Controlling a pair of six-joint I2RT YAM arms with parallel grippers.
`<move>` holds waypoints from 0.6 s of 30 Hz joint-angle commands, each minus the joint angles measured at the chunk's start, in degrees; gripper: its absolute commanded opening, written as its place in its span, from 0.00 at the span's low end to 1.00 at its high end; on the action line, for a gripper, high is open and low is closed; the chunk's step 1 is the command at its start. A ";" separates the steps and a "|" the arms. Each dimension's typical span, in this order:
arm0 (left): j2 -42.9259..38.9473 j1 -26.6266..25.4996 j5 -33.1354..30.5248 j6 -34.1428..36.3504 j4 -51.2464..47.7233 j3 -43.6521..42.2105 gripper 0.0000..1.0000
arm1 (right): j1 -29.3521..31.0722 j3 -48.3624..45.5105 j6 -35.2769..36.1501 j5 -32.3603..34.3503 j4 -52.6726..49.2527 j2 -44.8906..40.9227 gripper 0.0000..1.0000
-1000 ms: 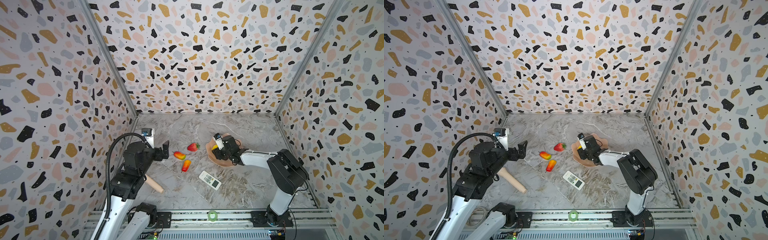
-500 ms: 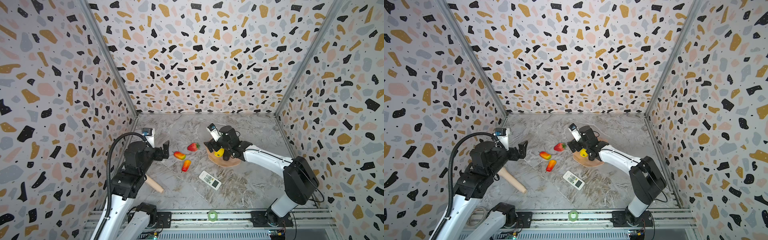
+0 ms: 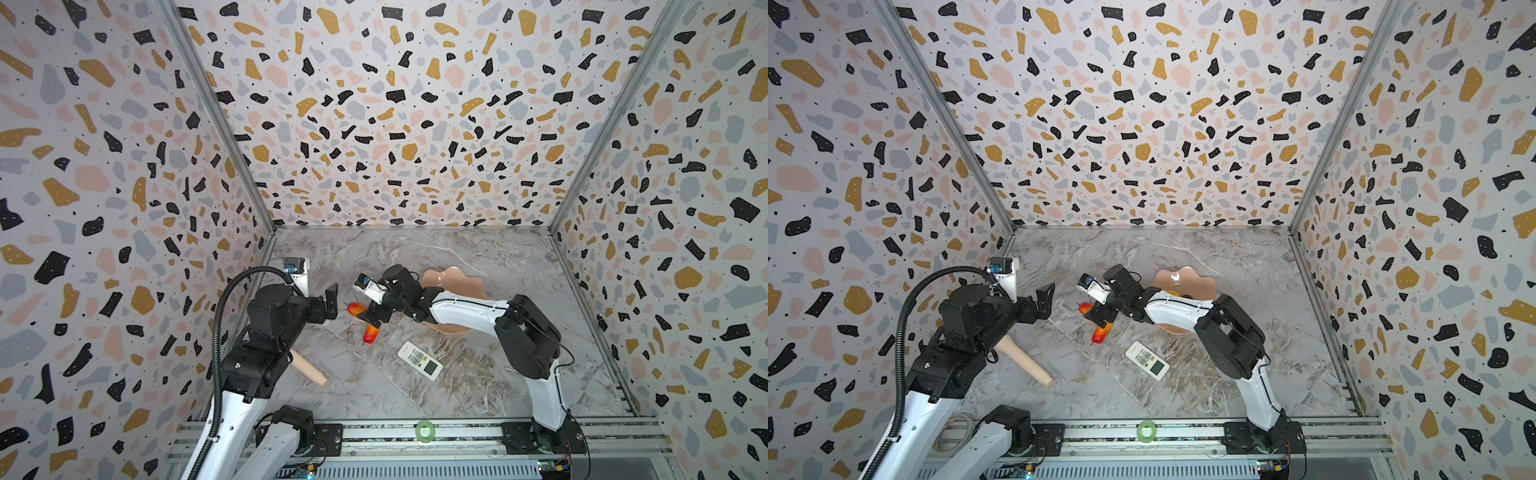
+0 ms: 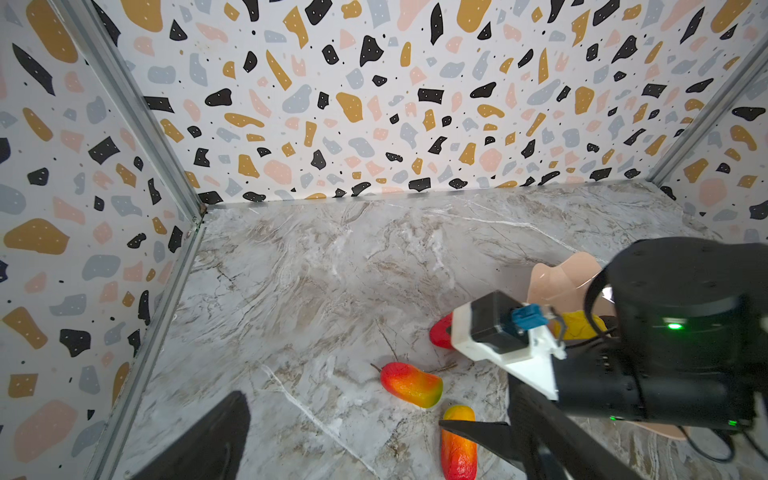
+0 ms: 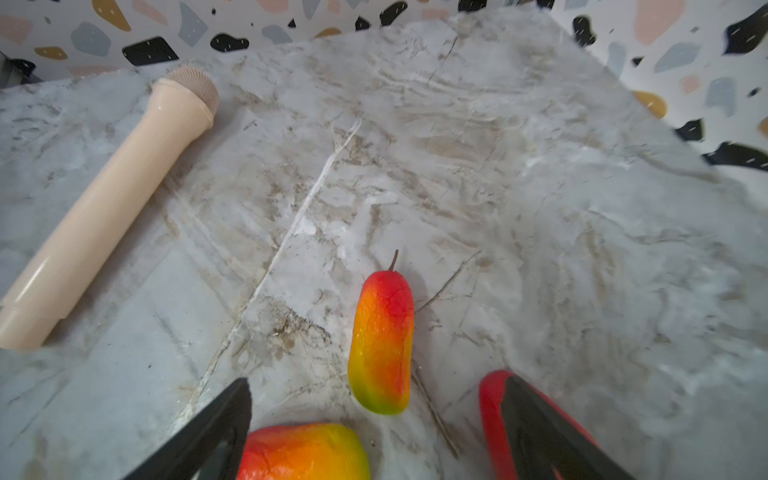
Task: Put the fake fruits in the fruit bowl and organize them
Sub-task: 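Reach the right gripper to the red-yellow mango and grasp it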
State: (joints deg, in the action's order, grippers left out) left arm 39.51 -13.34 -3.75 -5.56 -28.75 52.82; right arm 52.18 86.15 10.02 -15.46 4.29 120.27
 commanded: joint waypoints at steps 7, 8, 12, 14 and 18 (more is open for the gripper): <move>-0.39 -0.28 -0.87 1.18 0.14 0.36 0.99 | 0.47 9.93 -5.41 -4.04 1.51 9.73 0.86; -0.48 -0.20 -0.91 1.25 0.12 0.36 1.00 | 0.55 10.44 -5.73 -4.11 1.51 10.34 0.85; -0.57 -0.28 -1.09 1.30 0.10 0.10 1.00 | 0.55 10.79 -7.00 -2.46 2.59 11.77 0.79; -0.63 -0.28 -1.00 1.27 0.11 0.09 1.00 | 0.50 10.79 -7.37 -1.87 3.06 12.24 0.74; -0.66 -0.28 -1.08 1.28 0.10 0.00 1.00 | 0.51 11.13 -8.26 -1.92 3.48 13.32 0.68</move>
State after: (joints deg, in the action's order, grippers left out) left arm 39.48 -13.37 -4.03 -5.10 -29.28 52.82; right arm 52.49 95.00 3.25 -17.72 6.61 133.60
